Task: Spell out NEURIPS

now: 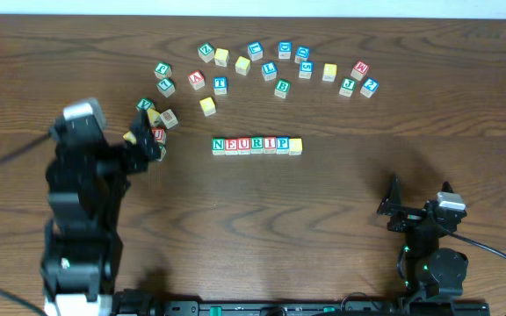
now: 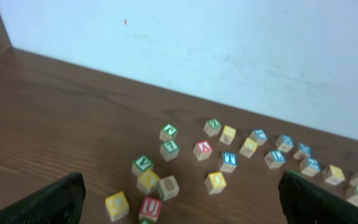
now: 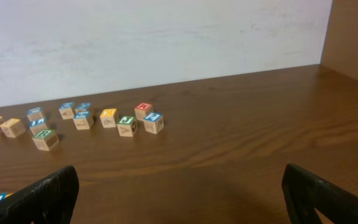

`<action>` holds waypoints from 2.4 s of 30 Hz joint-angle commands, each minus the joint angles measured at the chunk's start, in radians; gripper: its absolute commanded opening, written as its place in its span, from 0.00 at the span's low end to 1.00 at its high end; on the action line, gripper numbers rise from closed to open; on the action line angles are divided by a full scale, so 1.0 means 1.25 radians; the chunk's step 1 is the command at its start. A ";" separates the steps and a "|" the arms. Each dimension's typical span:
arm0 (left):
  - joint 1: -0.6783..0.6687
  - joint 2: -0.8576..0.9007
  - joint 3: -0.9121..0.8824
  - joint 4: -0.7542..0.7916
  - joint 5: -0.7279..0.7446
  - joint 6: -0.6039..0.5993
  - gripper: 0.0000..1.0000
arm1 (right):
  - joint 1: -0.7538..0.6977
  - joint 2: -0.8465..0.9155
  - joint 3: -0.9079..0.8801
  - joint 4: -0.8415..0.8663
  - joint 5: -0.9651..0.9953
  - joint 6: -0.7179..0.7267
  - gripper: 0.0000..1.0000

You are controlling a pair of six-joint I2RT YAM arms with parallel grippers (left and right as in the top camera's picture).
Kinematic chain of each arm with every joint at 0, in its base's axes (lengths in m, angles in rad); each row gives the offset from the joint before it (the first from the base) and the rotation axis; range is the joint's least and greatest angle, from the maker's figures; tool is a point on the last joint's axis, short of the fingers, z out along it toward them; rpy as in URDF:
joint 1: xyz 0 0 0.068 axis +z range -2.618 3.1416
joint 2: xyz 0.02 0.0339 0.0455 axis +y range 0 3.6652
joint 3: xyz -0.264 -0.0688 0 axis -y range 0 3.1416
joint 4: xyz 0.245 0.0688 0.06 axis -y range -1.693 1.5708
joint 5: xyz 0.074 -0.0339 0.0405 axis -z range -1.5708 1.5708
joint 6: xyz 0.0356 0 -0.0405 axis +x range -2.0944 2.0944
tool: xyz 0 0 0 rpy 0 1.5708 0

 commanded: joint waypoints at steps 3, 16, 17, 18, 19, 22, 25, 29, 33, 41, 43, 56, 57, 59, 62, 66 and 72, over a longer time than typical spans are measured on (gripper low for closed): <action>0.026 -0.143 -0.185 0.092 -0.016 0.021 0.98 | -0.006 -0.005 -0.004 0.000 -0.002 -0.005 0.99; 0.049 -0.450 -0.478 0.161 -0.016 0.092 0.98 | -0.006 -0.005 -0.004 0.000 -0.002 -0.005 0.99; 0.049 -0.471 -0.492 0.161 -0.016 0.097 0.98 | -0.006 -0.005 -0.004 0.000 -0.002 -0.005 0.99; 0.049 -0.491 -0.505 0.161 -0.016 0.099 0.98 | -0.006 -0.005 -0.004 0.000 -0.002 -0.005 0.99; 0.049 -0.509 -0.515 0.162 -0.016 0.105 0.98 | -0.006 -0.005 -0.004 0.000 -0.002 -0.005 0.99; 0.049 -0.549 -0.542 0.161 -0.016 0.114 0.98 | -0.006 -0.005 -0.004 0.000 -0.002 -0.005 0.99; 0.049 -0.565 -0.564 0.162 -0.016 0.123 0.98 | -0.006 -0.005 -0.004 0.000 -0.002 -0.005 0.99; 0.049 -0.580 -0.588 0.144 -0.016 0.125 0.98 | -0.006 -0.005 -0.004 0.000 -0.002 -0.005 0.99; 0.049 -0.586 -0.588 0.122 -0.016 0.129 0.97 | -0.006 -0.005 -0.004 0.000 -0.002 -0.005 0.99; 0.048 -0.586 -0.588 0.102 -0.009 0.131 0.98 | -0.006 -0.005 -0.004 0.000 -0.002 -0.005 0.99; 0.048 -0.585 -0.588 0.102 -0.009 0.131 0.98 | -0.006 -0.005 -0.004 0.000 -0.002 -0.005 0.99; 0.048 -0.583 -0.588 0.102 -0.009 0.131 0.98 | -0.006 -0.005 -0.004 0.000 -0.002 -0.005 0.99; 0.048 -0.583 -0.588 0.102 -0.009 0.131 0.98 | -0.006 -0.005 -0.004 0.000 -0.002 -0.005 0.99; 0.048 -0.583 -0.588 0.102 -0.009 0.131 0.98 | -0.006 -0.005 -0.004 0.000 -0.002 -0.005 0.99; 0.048 -0.583 -0.588 0.102 -0.009 0.131 0.98 | -0.006 -0.005 -0.004 0.000 -0.002 -0.005 0.99; 0.048 -0.583 -0.588 0.102 -0.009 0.131 0.97 | -0.006 -0.005 -0.004 0.000 -0.002 -0.005 0.99; 0.048 -0.583 -0.588 0.102 -0.009 0.131 0.98 | -0.006 -0.005 -0.004 0.000 -0.002 -0.005 0.99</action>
